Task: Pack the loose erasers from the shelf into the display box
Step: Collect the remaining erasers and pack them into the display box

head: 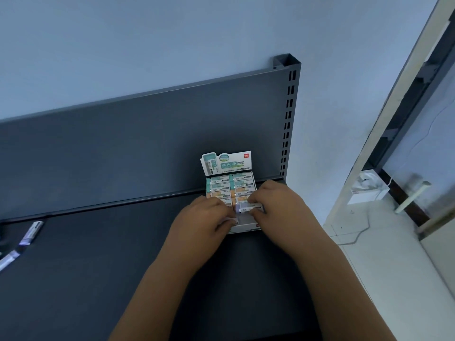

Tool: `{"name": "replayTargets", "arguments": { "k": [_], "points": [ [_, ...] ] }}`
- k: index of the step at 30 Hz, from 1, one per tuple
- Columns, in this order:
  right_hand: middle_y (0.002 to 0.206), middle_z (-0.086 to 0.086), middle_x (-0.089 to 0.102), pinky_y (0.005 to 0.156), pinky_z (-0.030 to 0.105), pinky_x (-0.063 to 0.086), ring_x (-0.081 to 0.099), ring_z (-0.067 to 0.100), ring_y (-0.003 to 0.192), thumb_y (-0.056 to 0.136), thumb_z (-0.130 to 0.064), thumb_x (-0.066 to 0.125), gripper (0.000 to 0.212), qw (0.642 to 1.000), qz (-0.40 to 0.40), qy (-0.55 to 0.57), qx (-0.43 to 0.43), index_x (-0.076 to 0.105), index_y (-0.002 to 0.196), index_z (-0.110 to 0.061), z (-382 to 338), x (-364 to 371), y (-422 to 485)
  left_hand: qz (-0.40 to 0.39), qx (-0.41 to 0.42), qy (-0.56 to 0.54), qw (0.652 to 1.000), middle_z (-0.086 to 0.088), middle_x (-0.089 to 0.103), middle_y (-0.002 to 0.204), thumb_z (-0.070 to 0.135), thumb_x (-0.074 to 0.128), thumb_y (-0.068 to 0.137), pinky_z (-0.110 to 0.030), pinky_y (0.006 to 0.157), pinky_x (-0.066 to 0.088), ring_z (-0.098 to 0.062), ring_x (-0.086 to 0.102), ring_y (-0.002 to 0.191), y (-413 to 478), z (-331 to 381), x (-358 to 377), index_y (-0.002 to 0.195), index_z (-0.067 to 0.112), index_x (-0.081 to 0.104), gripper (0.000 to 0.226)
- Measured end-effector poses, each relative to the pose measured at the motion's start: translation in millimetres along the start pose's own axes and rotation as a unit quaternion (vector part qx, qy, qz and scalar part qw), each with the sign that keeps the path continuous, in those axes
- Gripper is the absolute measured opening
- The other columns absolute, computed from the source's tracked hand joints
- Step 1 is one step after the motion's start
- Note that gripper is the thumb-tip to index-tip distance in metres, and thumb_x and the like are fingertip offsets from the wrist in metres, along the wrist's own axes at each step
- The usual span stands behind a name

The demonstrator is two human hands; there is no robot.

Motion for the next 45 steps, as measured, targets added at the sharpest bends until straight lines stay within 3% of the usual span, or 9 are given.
{"name": "replayTargets", "arguments": {
  "k": [5,11,24,30,34,39,41,45],
  "points": [
    [0.111,-0.004,0.057,0.082,0.035,0.053,0.054,0.018,0.101,0.09,-0.021,0.062,0.026,0.999,-0.016,-0.033,0.003,0.072,0.114,-0.024,-4.4,-1.3,-2.5,-0.056,-0.001,0.04,0.998,0.019,0.071,0.099,0.062,0.038,0.093,-0.036,0.074,0.049,-0.011,0.058,0.092,-7.4,2.2,8.3,0.101,0.033,0.073,0.046],
    [0.115,-0.004,0.053,0.081,0.037,0.054,0.053,0.018,0.105,0.092,-0.028,0.061,0.028,0.995,-0.03,-0.091,0.012,0.069,0.12,-0.029,-10.9,-2.0,-2.9,-0.002,-0.021,0.089,0.996,0.026,0.073,0.097,0.067,0.03,0.098,-0.036,0.083,0.043,-0.009,0.049,0.108,-12.8,-5.6,1.0,0.094,0.033,0.08,0.06],
    [0.099,-0.011,0.051,0.07,0.034,0.055,0.054,0.012,0.089,0.085,-0.026,0.069,0.012,0.996,0.013,-0.015,0.091,0.076,0.092,-0.032,-0.6,5.2,-0.7,0.008,-0.025,0.1,0.995,0.019,0.066,0.099,0.057,0.042,0.095,-0.036,0.077,0.047,-0.014,0.045,0.1,-23.6,-17.6,4.6,0.097,0.029,0.078,0.046],
    [0.095,-0.009,0.046,0.07,0.031,0.053,0.052,0.011,0.087,0.087,-0.035,0.067,0.011,0.994,-0.008,-0.009,0.108,0.078,0.089,-0.033,5.3,12.2,-1.4,0.012,-0.028,0.095,0.995,0.016,0.065,0.097,0.059,0.045,0.092,-0.038,0.077,0.049,-0.016,0.048,0.1,-25.2,-15.4,6.5,0.099,0.027,0.078,0.046],
    [0.091,-0.008,0.045,0.061,0.026,0.041,0.053,0.012,0.082,0.085,-0.039,0.066,0.014,0.99,-0.06,-0.001,0.13,0.075,0.076,-0.035,9.9,17.1,2.6,0.014,-0.034,0.099,0.994,0.015,0.064,0.098,0.057,0.046,0.091,-0.037,0.076,0.049,-0.017,0.047,0.101,-27.4,-14.2,8.9,0.1,0.026,0.077,0.044],
    [0.09,-0.01,0.042,0.066,0.03,0.049,0.054,0.009,0.08,0.088,-0.071,0.051,0.041,0.986,-0.1,-0.005,0.135,0.075,0.099,-0.04,7.1,15.5,-2.0,0.001,-0.037,0.094,0.995,0.014,0.063,0.104,0.054,0.045,0.091,-0.036,0.077,0.05,-0.015,0.046,0.103,-30.1,-12.6,10.5,0.108,0.028,0.075,0.043],
    [0.092,-0.011,0.041,0.07,0.032,0.052,0.054,0.008,0.081,0.089,-0.073,0.045,0.046,0.984,-0.113,-0.014,0.133,0.073,0.107,-0.042,4.2,16.3,-6.1,-0.002,-0.036,0.092,0.995,0.014,0.063,0.107,0.054,0.044,0.091,-0.036,0.079,0.05,-0.015,0.046,0.104,-31.0,-12.1,11.2,0.109,0.027,0.075,0.044],
    [0.092,-0.009,0.041,0.075,0.036,0.055,0.054,0.008,0.081,0.091,-0.07,0.046,0.045,0.985,-0.112,-0.007,0.133,0.075,0.1,-0.037,3.0,15.0,-11.0,0.004,-0.056,0.101,0.993,0.015,0.064,0.106,0.054,0.044,0.089,-0.036,0.081,0.047,-0.015,0.048,0.105,-32.8,-11.1,8.9,0.103,0.028,0.075,0.042]
  ]
}}
Point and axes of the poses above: each hand's wrist, its own y-axis towards the middle knuckle, its own x-axis out of the palm, z = x × y, the point moved 7 cm from there along y, towards the middle knuckle
